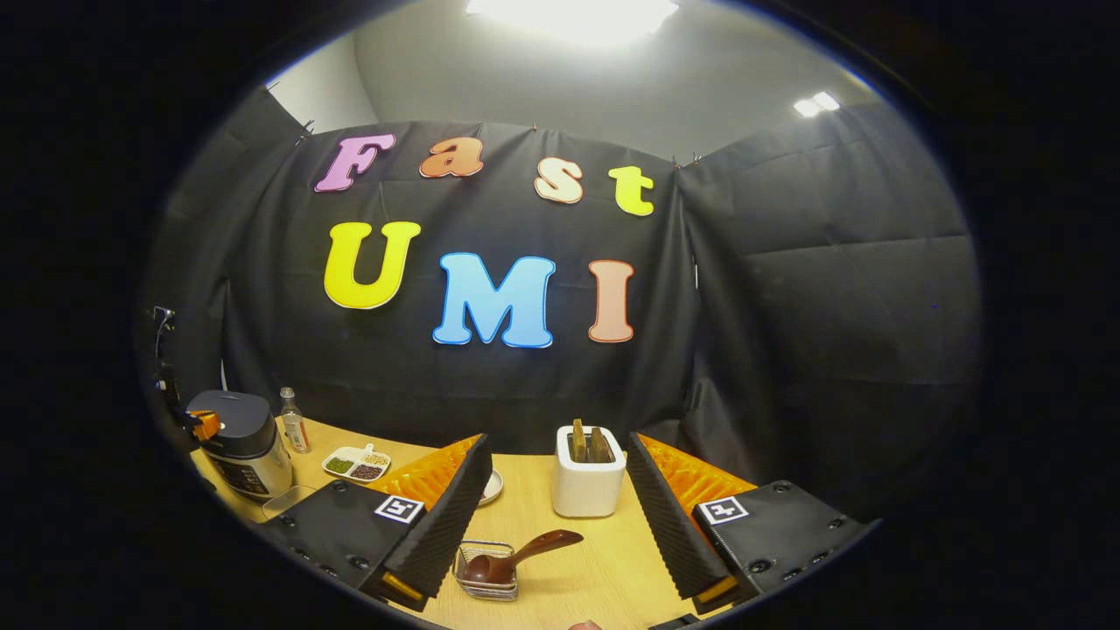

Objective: Close the left gripper, press the button to open the rice cooker; take a wooden spoon from the chopstick holder with the right hand, scoop a spoonful of rice and pour it into the rice cooker, then put the wooden spoon back into the chopstick holder.

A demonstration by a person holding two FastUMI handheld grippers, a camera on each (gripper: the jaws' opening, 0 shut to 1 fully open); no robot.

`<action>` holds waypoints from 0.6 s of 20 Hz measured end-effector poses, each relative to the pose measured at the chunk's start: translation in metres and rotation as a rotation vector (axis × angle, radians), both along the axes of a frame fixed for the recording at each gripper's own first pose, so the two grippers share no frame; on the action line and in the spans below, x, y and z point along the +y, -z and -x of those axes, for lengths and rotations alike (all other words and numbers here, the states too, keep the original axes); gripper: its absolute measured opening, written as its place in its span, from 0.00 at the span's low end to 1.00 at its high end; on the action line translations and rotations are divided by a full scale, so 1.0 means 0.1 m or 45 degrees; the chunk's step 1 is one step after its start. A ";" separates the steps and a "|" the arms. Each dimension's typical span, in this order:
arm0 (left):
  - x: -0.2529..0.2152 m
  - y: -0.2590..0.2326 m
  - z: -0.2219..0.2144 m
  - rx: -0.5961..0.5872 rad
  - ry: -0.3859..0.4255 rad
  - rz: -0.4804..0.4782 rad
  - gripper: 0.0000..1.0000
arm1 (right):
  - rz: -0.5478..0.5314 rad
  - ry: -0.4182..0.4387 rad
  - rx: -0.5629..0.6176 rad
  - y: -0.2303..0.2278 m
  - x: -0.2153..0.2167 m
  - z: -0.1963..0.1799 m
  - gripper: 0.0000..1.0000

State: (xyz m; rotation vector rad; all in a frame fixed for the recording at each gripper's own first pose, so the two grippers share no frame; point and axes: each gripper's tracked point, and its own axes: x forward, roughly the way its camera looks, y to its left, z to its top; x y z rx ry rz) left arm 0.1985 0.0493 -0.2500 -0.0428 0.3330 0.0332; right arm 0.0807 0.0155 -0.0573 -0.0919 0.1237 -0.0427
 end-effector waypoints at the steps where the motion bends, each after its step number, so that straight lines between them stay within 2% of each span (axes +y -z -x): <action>1: -0.02 -0.02 0.00 0.008 -0.012 0.010 0.03 | -0.013 -0.005 -0.009 -0.03 0.02 -0.01 0.98; 2: -0.01 -0.04 0.00 0.002 -0.023 0.018 0.05 | -0.025 -0.012 -0.021 -0.05 0.05 -0.01 0.98; 6: -0.01 -0.20 -0.03 0.008 -0.003 -0.021 0.02 | -0.053 -0.033 -0.057 -0.11 0.10 0.02 0.98; 8: 0.03 -0.49 -0.11 -0.070 0.000 -0.050 0.05 | -0.063 -0.039 -0.056 -0.10 0.09 0.03 0.97; 9: 0.05 -0.68 -0.13 -0.113 -0.001 -0.069 0.00 | -0.073 -0.040 -0.052 -0.08 0.08 0.05 0.97; 11: 0.10 -0.95 -0.17 -0.163 -0.018 -0.080 0.04 | -0.095 -0.045 -0.050 -0.08 0.05 0.07 0.98; 12: 0.12 -1.08 -0.18 -0.191 -0.033 -0.080 0.01 | -0.099 -0.042 -0.052 -0.08 0.03 0.08 0.97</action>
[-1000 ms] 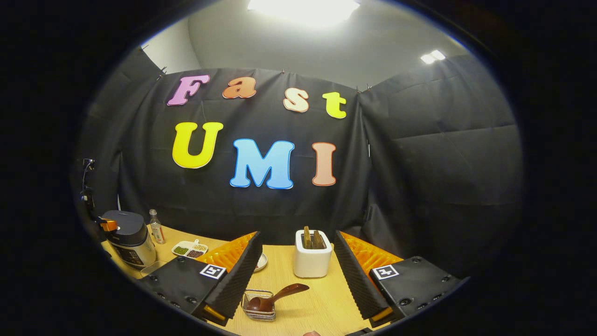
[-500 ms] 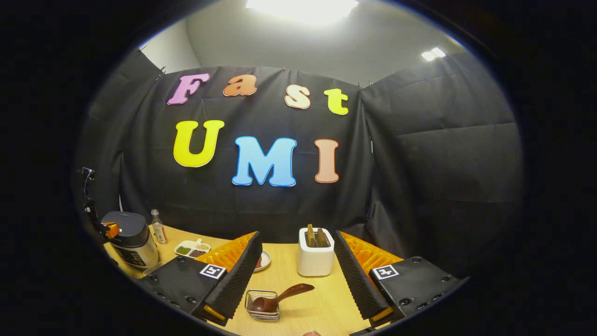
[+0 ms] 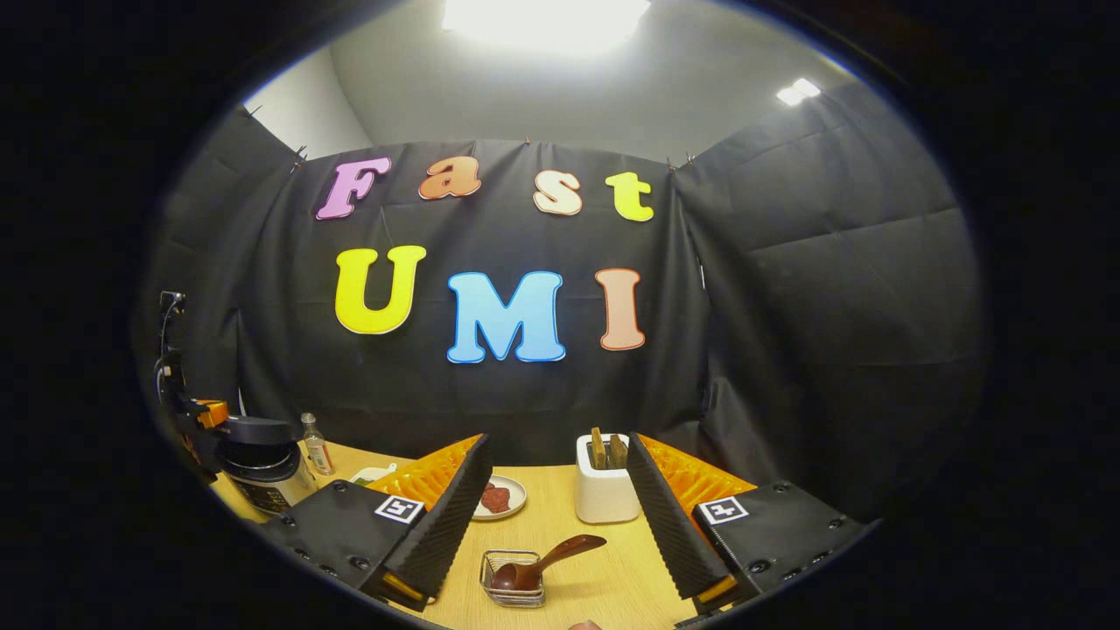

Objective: Close the left gripper, press the button to open the rice cooker; take a wooden spoon from the chopstick holder with the right hand, scoop a spoonful of rice and pour it into the rice cooker, then put the wooden spoon back into the chopstick holder.

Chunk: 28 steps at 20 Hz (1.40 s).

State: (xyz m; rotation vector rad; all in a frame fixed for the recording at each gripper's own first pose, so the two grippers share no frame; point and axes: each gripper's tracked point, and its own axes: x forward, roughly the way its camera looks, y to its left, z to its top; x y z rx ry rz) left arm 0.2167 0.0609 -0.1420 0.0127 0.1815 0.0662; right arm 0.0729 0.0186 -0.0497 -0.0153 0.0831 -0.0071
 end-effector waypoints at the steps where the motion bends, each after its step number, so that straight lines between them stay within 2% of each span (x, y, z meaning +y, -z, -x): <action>1: 0.02 -0.13 0.01 -0.031 -0.017 -0.005 0.00 | 0.000 0.001 -0.003 -0.01 -0.02 0.01 0.97; 4: 0.07 -0.67 0.06 -0.159 -0.065 -0.039 0.00 | -0.011 -0.009 -0.001 0.00 -0.05 0.02 0.97; 8: -0.05 -1.39 0.38 -0.331 -0.041 -0.043 0.00 | -0.040 -0.024 0.008 0.04 -0.08 0.01 0.98; 9: -0.11 -1.53 0.46 -0.366 -0.022 -0.045 0.05 | -0.048 -0.031 0.013 0.06 -0.08 0.00 0.96; 12: -0.17 -1.89 0.72 -0.421 0.001 -0.033 0.66 | -0.065 -0.038 0.039 0.15 -0.10 -0.05 0.97; 13: -0.19 -1.91 0.79 -0.433 0.002 -0.032 0.67 | -0.074 -0.036 0.051 0.18 -0.10 -0.08 0.96; 15: -0.25 -1.90 0.98 -0.439 0.002 -0.034 0.77 | -0.093 -0.037 0.078 0.28 -0.12 -0.14 0.97; 16: -0.27 -1.88 1.05 -0.430 0.002 -0.035 0.87 | -0.094 -0.035 0.097 0.35 -0.13 -0.16 0.96; 20: -0.20 -1.85 1.30 -0.395 -0.020 -0.040 0.87 | -0.049 -0.031 0.149 0.61 -0.18 -0.29 0.98; 28: -0.07 -1.70 1.58 -0.321 -0.068 -0.084 0.87 | -0.174 0.014 0.366 1.38 -0.24 -0.47 0.97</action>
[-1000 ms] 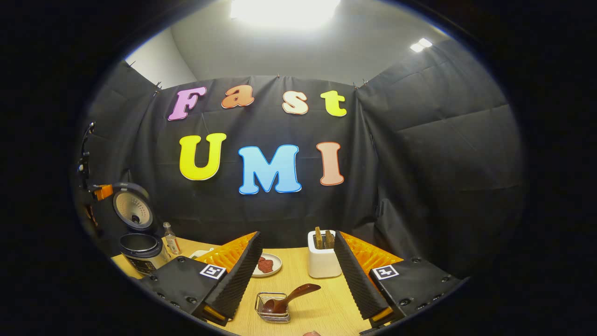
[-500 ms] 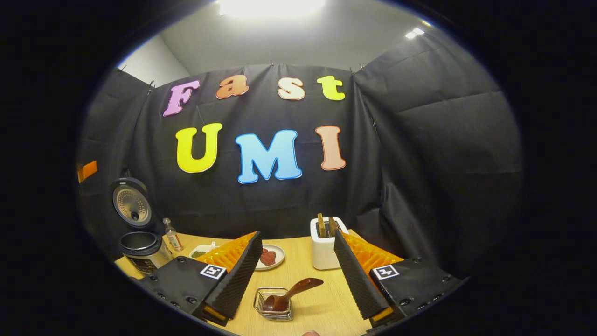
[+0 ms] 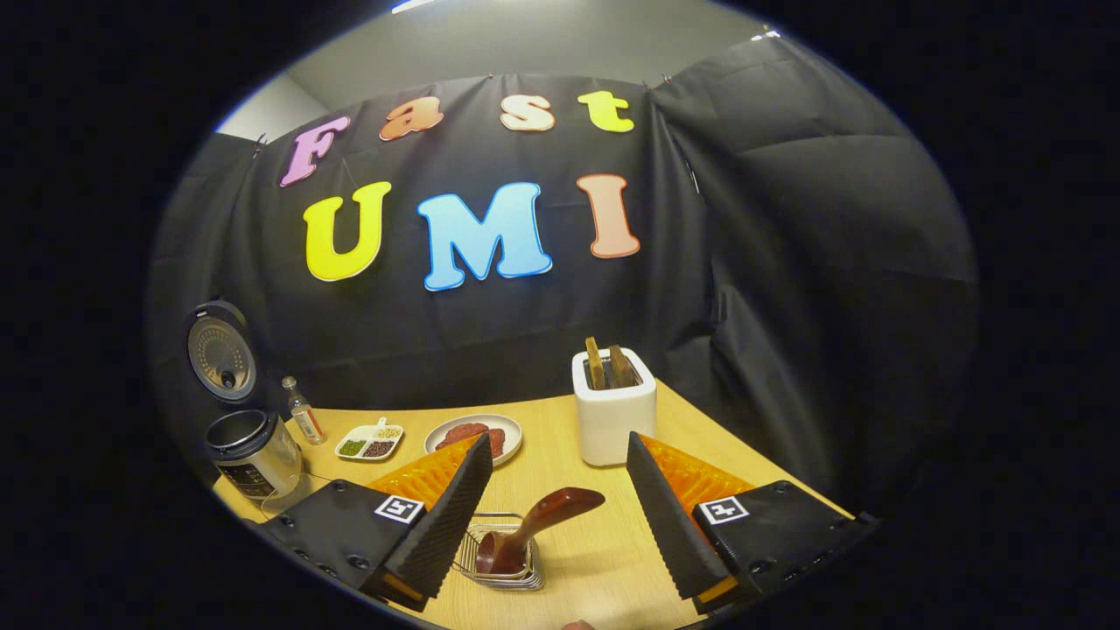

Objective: Close the left gripper, press the button to open the rice cooker; take a wooden spoon from the chopstick holder with the right hand, scoop a spoonful of rice and pour it into the rice cooker, then put the wooden spoon back into the chopstick holder.

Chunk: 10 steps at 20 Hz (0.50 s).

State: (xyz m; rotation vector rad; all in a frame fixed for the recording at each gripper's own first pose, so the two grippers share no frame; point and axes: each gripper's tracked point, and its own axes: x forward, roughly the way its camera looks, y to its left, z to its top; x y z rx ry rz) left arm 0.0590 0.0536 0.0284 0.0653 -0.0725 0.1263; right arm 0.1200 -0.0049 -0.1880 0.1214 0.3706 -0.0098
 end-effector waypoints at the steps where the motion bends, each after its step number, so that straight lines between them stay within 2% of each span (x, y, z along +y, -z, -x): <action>1: 0.03 -0.01 0.03 -0.001 -0.006 -0.005 0.87 | -0.018 0.010 0.033 0.09 -0.01 -0.01 0.95; 3: 0.06 -0.01 0.07 0.001 -0.019 -0.022 0.87 | -0.061 0.018 0.094 0.29 0.01 -0.03 0.98; 4: 0.09 -0.02 0.08 0.004 -0.024 -0.027 0.87 | -0.084 0.017 0.122 0.36 0.03 -0.01 0.93; 5: 0.10 0.00 0.09 0.008 -0.030 -0.029 0.87 | -0.105 0.013 0.149 0.43 0.05 -0.01 0.98; 6: 0.12 0.01 0.10 0.013 -0.035 -0.029 0.87 | -0.134 0.008 0.176 0.51 0.09 0.00 0.98; 7: 0.14 0.03 0.11 0.021 -0.041 -0.029 0.87 | -0.161 0.003 0.202 0.57 0.12 0.01 0.93; 8: 0.16 0.04 0.12 0.027 -0.046 -0.032 0.87 | -0.184 0.005 0.227 0.64 0.15 0.03 0.98; 10: 0.21 0.07 0.14 0.035 -0.058 -0.042 0.87 | -0.230 0.002 0.280 0.75 0.22 0.03 0.92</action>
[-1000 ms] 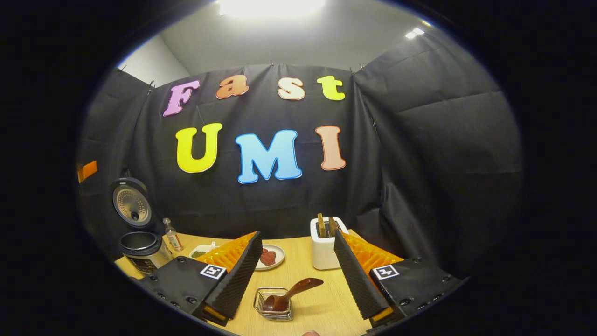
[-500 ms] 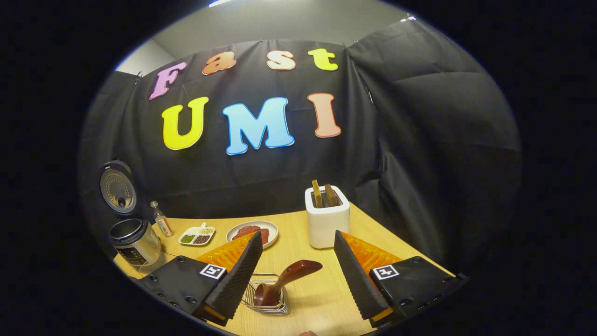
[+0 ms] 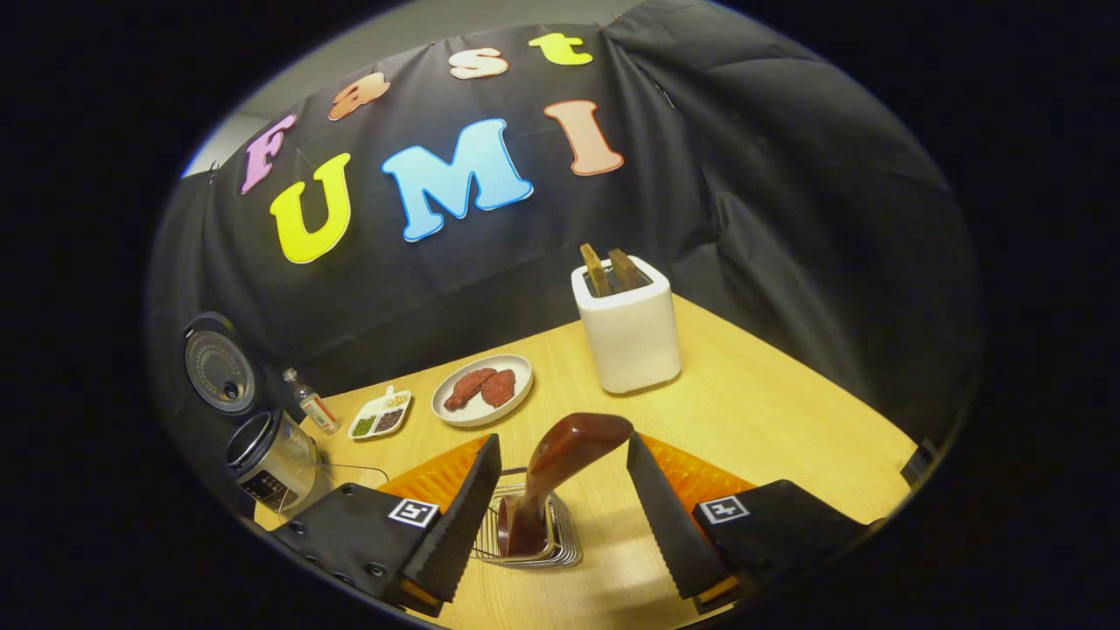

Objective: Close the left gripper, press the button to open the rice cooker; take a wooden spoon from the chopstick holder with the right hand, scoop a spoonful of rice and pour it into the rice cooker, then put the wooden spoon back into the chopstick holder.

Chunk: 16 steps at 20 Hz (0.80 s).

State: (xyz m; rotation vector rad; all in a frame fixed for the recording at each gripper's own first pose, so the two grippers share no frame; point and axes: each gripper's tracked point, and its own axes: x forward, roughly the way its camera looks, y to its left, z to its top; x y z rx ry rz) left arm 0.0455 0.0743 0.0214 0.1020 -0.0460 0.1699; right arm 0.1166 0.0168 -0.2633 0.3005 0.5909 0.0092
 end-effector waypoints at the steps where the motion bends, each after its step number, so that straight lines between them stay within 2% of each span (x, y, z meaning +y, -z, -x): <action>1: 0.02 0.02 0.01 0.004 -0.005 -0.003 0.87 | -0.024 -0.003 0.017 0.04 0.03 0.00 0.87; 2: 0.03 0.02 0.02 0.006 -0.008 -0.002 0.87 | -0.044 -0.011 0.033 0.08 0.08 0.01 0.86; 3: 0.05 0.03 0.01 0.010 -0.015 -0.001 0.87 | -0.060 -0.020 0.050 0.12 0.11 0.02 0.78; 4: 0.08 0.05 0.01 0.014 -0.022 0.001 0.87 | -0.074 -0.021 0.059 0.12 0.13 0.02 0.77; 5: 0.11 0.07 0.01 0.018 -0.027 0.004 0.88 | -0.071 -0.013 0.068 0.15 0.13 0.01 0.64; 7: 0.15 0.07 0.02 0.019 -0.036 0.008 0.87 | -0.102 -0.025 0.101 0.20 0.19 0.03 0.25; 8: 0.16 0.08 0.01 0.019 -0.038 0.010 0.88 | -0.104 -0.028 0.118 0.15 0.15 0.11 0.34; 9: 0.17 0.09 0.01 0.019 -0.039 0.010 0.88 | -0.126 -0.016 0.112 0.15 0.17 0.10 0.18; 10: 0.20 0.09 0.01 0.022 -0.042 0.009 0.88 | -0.127 -0.010 0.118 0.18 0.20 0.06 0.17; 11: 0.21 0.10 0.00 0.021 -0.045 0.012 0.88 | -0.127 -0.020 0.114 0.16 0.22 0.05 0.11; 16: 0.25 0.13 -0.06 0.019 -0.039 0.036 0.88 | 0.034 -0.090 0.046 -0.07 0.27 0.05 0.11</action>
